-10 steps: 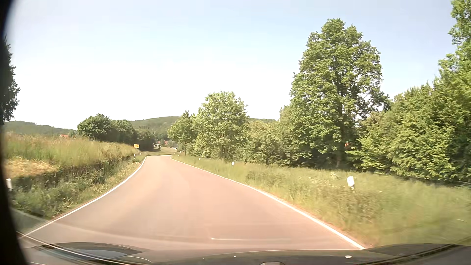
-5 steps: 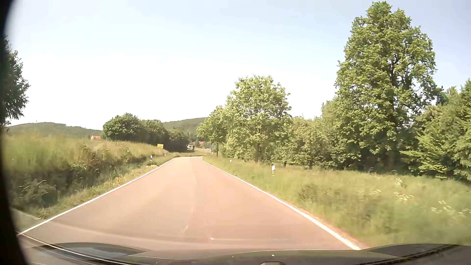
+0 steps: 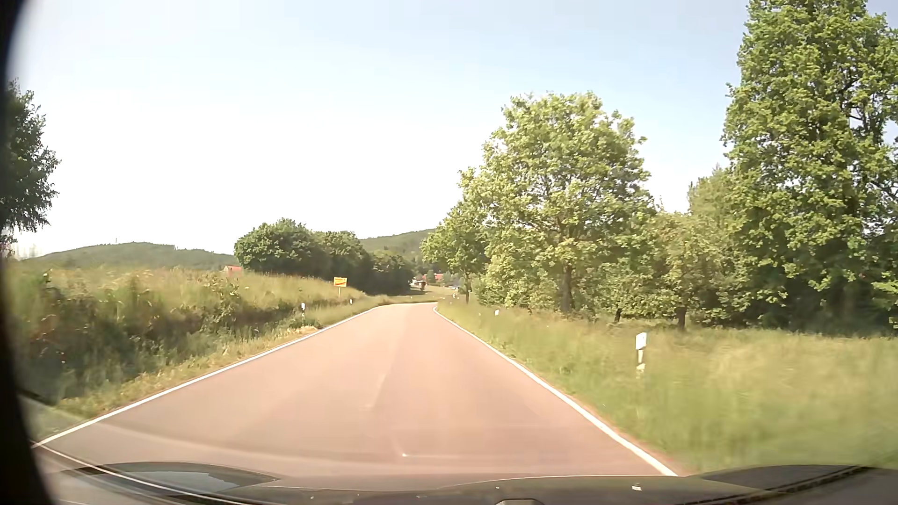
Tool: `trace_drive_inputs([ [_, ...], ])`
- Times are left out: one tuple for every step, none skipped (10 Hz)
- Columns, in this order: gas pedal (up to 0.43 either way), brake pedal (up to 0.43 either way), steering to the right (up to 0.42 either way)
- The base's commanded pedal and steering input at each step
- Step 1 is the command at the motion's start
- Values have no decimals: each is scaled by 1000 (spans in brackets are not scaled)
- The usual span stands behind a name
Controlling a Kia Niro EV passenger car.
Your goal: Follow the waypoints while adhering to traffic rules and regulations
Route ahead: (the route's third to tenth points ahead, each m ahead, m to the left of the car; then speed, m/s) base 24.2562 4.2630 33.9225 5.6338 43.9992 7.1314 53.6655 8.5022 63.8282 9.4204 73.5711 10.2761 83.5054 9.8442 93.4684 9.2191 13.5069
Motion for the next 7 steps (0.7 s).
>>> trace_drive_inputs([
  [311, 0, -60],
  [311, 0, -50],
  [311, 0, -40],
  [319, 0, -33],
  [339, 0, -26],
  [350, 0, -21],
  [358, 0, -19],
])
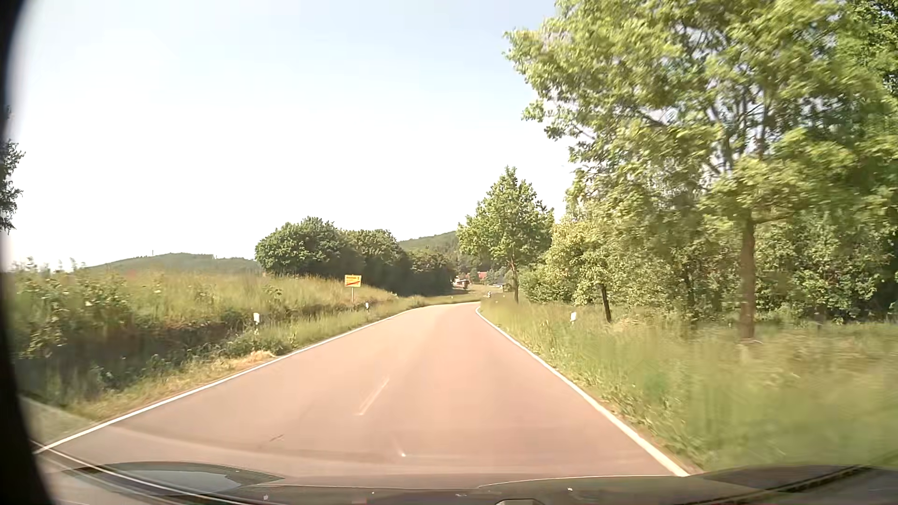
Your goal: Follow the waypoints while adhering to traffic rules and regulations
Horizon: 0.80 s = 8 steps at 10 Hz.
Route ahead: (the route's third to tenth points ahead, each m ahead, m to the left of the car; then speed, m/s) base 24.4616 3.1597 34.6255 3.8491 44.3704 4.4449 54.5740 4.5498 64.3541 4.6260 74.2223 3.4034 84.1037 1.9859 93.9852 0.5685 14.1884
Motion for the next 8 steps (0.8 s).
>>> trace_drive_inputs([
  [370, 0, -19],
  [370, 0, -17],
  [370, 0, -15],
  [370, 0, -12],
  [370, 0, -10],
  [370, 0, -10],
  [370, 0, -10],
  [378, 0, -10],
])
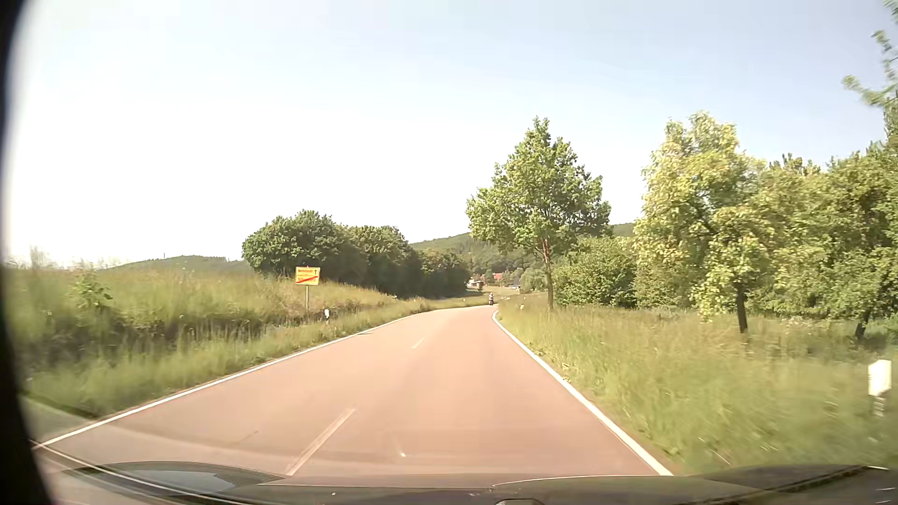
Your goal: Follow the waypoints while adhering to traffic rules and regulations
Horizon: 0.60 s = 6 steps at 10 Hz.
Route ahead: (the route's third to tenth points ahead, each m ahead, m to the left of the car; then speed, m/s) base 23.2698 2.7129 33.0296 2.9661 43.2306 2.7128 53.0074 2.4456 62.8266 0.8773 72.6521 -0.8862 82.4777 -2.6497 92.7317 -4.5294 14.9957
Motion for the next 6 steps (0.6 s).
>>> trace_drive_inputs([
  [378, 0, -10],
  [378, 0, -9],
  [390, 0, -8],
  [390, 0, -6],
  [398, 0, -5],
  [398, 0, -5],
])
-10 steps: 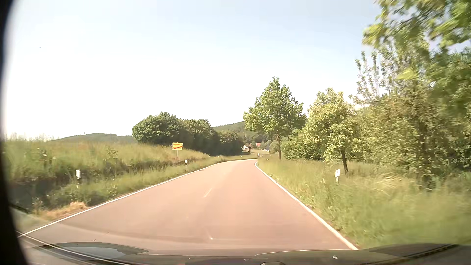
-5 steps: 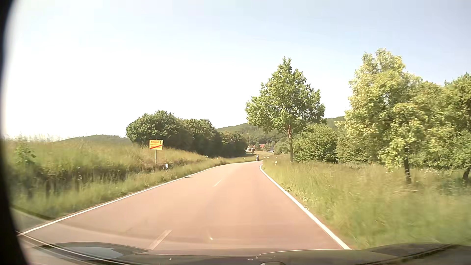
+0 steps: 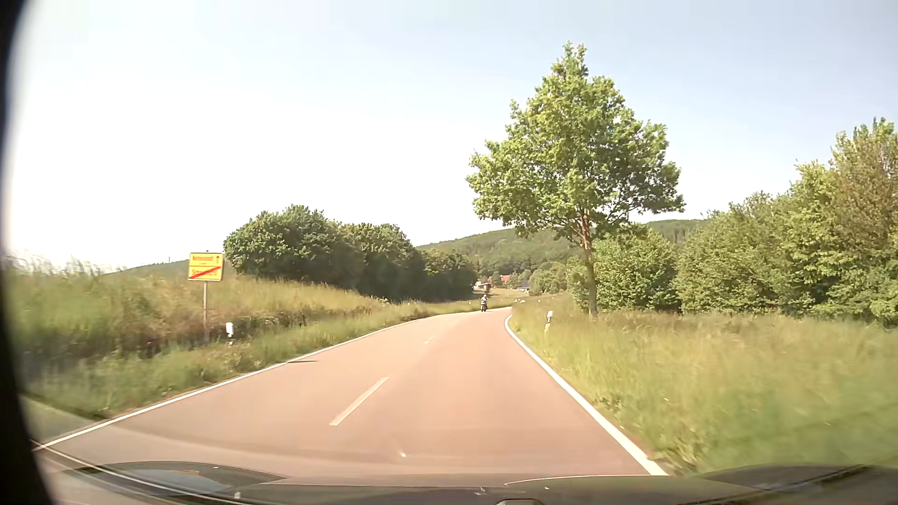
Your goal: Follow the waypoints while adhering to traffic rules and regulations
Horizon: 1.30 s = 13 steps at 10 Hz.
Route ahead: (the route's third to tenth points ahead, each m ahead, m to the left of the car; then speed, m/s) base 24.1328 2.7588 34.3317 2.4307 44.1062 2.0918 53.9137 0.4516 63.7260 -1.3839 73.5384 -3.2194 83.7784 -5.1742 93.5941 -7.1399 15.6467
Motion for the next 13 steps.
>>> trace_drive_inputs([
  [409, 0, -5],
  [409, 0, -5],
  [409, 0, -5],
  [409, 0, -5],
  [409, 0, -3],
  [409, 0, -3],
  [409, 0, -2],
  [409, 0, 1],
  [409, 0, 5],
  [409, 0, 9],
  [409, 0, 10],
  [409, 0, 13],
  [409, 0, 16],
])
